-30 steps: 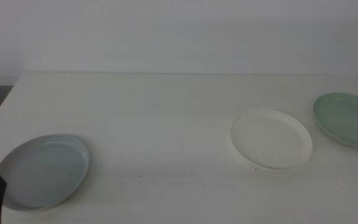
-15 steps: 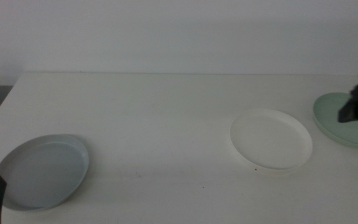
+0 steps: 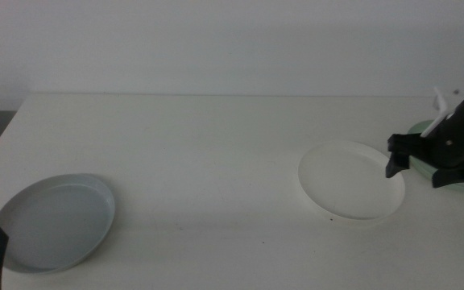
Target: Stack the three bowls on top of each other.
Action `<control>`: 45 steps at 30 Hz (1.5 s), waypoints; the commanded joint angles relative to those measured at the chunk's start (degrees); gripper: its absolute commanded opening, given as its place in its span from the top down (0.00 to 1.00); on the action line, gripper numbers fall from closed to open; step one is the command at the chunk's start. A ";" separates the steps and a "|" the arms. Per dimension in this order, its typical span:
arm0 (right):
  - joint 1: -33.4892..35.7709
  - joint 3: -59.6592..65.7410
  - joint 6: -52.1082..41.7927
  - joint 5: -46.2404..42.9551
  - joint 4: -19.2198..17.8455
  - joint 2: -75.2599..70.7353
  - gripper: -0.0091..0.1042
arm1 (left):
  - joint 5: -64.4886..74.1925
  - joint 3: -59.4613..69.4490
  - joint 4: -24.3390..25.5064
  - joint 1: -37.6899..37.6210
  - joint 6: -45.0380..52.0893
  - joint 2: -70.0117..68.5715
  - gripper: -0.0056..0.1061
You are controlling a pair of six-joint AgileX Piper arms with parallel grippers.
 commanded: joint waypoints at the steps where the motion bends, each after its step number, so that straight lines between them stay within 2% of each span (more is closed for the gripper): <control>1: 0.11 -0.66 0.44 -3.87 0.26 2.99 0.22 | -0.56 0.03 0.06 0.12 -0.10 -0.16 0.11; 8: 0.11 -0.66 0.54 -8.04 4.63 9.04 0.34 | -0.56 0.03 0.06 0.12 -0.10 -0.16 0.11; 13: 0.11 -0.66 0.54 -10.60 5.19 11.16 0.37 | -0.56 0.03 0.06 0.12 -0.10 -0.16 0.11; 17: 0.11 -0.66 0.54 -11.17 5.19 11.52 0.44 | -0.56 0.03 0.06 0.12 -0.10 -0.16 0.11; 19: 0.11 -0.66 0.54 -11.17 5.19 11.52 0.52 | -0.56 0.03 0.06 0.12 -0.10 -0.16 0.11; 26: 0.11 -0.66 0.54 -10.53 5.19 11.52 0.93 | -0.56 0.03 0.06 0.12 -0.10 -0.16 0.11; 31: 0.35 -2.64 0.39 -8.67 5.18 10.30 0.94 | -0.56 0.03 0.06 0.12 -0.10 -0.16 0.11; 34: 1.98 -7.83 0.39 -4.03 4.82 9.23 0.94 | -0.56 0.03 0.06 0.12 -0.10 -0.16 0.11; 38: 5.59 -18.78 0.39 4.06 5.42 9.25 0.94 | -0.56 0.03 0.06 0.12 -0.10 -0.16 0.11; 45: 14.05 -31.03 0.39 10.05 5.70 11.97 0.94 | -0.56 0.03 0.06 0.12 -0.10 -0.16 0.11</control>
